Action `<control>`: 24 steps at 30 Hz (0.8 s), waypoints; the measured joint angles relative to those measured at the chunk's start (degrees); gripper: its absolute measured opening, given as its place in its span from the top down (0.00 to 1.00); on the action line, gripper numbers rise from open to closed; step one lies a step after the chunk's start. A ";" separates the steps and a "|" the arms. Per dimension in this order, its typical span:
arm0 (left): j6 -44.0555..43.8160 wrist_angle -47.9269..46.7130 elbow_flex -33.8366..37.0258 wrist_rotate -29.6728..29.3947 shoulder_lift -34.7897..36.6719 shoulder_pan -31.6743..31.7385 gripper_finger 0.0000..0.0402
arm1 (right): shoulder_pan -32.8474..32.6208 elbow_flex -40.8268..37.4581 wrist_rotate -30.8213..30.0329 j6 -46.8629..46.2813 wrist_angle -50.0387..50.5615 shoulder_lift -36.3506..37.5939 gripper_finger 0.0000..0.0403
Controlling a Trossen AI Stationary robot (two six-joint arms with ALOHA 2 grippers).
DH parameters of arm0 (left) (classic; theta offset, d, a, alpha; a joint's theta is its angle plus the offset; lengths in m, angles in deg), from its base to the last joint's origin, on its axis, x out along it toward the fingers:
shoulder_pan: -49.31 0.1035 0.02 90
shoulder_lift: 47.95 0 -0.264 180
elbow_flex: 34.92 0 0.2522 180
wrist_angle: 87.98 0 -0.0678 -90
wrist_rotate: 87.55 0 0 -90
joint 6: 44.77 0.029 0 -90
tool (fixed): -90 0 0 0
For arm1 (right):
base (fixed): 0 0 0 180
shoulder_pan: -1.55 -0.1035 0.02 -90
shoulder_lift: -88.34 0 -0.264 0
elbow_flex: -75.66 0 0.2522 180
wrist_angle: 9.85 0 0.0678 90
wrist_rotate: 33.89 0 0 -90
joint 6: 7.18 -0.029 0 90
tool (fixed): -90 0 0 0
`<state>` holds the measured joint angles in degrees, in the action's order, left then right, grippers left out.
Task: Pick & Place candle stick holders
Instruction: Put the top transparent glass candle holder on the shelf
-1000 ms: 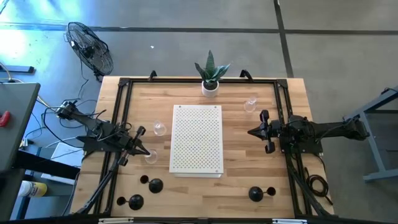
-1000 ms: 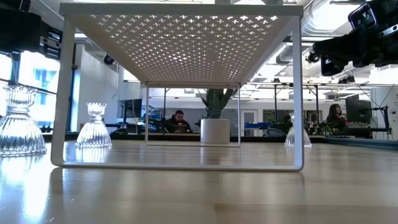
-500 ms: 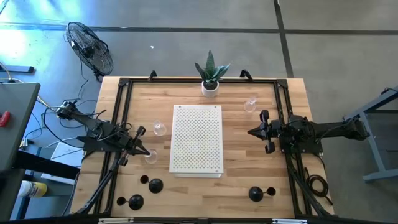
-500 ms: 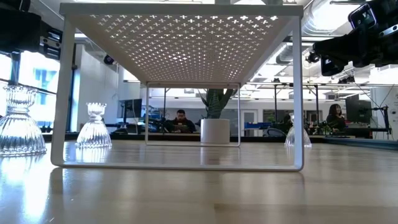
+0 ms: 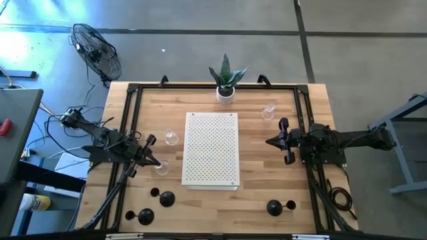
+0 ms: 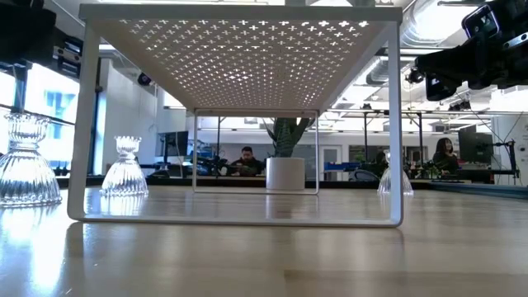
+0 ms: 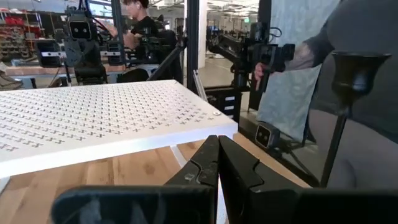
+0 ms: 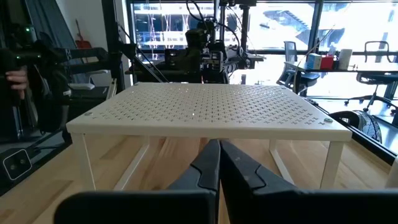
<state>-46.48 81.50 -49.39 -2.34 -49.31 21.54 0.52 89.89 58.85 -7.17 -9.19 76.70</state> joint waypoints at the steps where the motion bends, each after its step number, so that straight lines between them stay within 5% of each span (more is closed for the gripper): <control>1: 0.02 0.00 0.00 -1.10 0.00 0.00 1.00 | 0.01 0.00 0.01 0.00 0.00 -0.01 1.00; 7: -0.07 -0.01 0.00 -10.69 0.00 0.00 1.00 | -0.01 0.02 -0.09 -0.01 -0.73 -0.02 1.00; 15: -0.73 2.31 0.00 -11.44 0.00 0.00 1.00 | -0.01 0.02 -1.33 -10.54 -9.76 0.00 1.00; 19: -6.07 8.47 -0.01 -13.34 0.00 0.00 1.00 | -0.01 0.16 -1.97 -14.89 -15.06 0.00 1.00; 24: -14.93 13.02 -2.66 -22.74 -0.05 0.02 1.00 | 0.01 4.39 -2.36 -16.41 -17.39 0.02 1.00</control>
<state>-61.41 94.53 -52.05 -25.07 -49.36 21.56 0.53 94.28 56.49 -23.58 -26.58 76.73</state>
